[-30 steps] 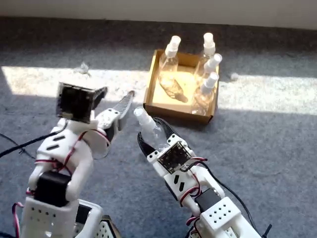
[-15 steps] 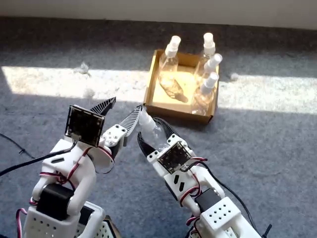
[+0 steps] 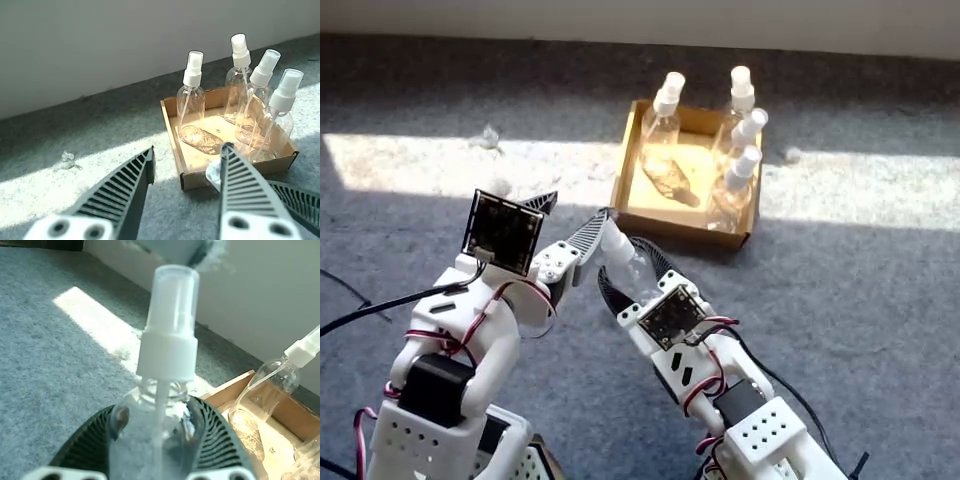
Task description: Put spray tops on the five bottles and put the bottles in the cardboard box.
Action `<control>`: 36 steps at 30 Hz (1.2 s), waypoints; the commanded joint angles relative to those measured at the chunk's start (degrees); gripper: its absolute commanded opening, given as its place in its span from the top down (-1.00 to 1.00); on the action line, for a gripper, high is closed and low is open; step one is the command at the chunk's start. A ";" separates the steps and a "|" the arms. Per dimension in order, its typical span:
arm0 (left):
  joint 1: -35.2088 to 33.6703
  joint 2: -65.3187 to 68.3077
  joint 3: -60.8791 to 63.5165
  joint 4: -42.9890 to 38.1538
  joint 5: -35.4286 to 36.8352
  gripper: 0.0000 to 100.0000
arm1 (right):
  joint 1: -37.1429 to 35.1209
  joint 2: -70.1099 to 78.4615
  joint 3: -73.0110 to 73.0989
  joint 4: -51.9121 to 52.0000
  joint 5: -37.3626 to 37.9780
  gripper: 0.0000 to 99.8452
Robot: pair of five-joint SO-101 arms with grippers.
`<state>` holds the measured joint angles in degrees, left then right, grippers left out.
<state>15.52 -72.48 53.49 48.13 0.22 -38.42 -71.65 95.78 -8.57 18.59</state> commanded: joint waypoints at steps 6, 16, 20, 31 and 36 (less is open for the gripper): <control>0.66 -1.27 -1.36 0.97 0.70 0.58 | 0.48 -0.57 4.26 -0.40 0.26 0.99; 10.68 -1.27 0.92 4.22 -2.90 0.58 | 0.48 -0.57 4.26 -0.40 0.26 0.99; 9.45 -1.36 0.75 3.78 -2.90 0.58 | 0.48 -0.57 4.18 -0.40 0.26 0.99; 8.40 -1.89 -13.14 11.08 -2.64 0.58 | 0.48 -0.57 4.18 -0.40 0.26 0.99; 4.35 -1.89 -18.68 17.58 -2.64 0.58 | 0.75 -0.57 4.09 -0.40 0.35 0.99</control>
<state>23.78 -74.42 39.78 62.55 -2.42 -38.51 -71.74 95.78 -8.57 18.51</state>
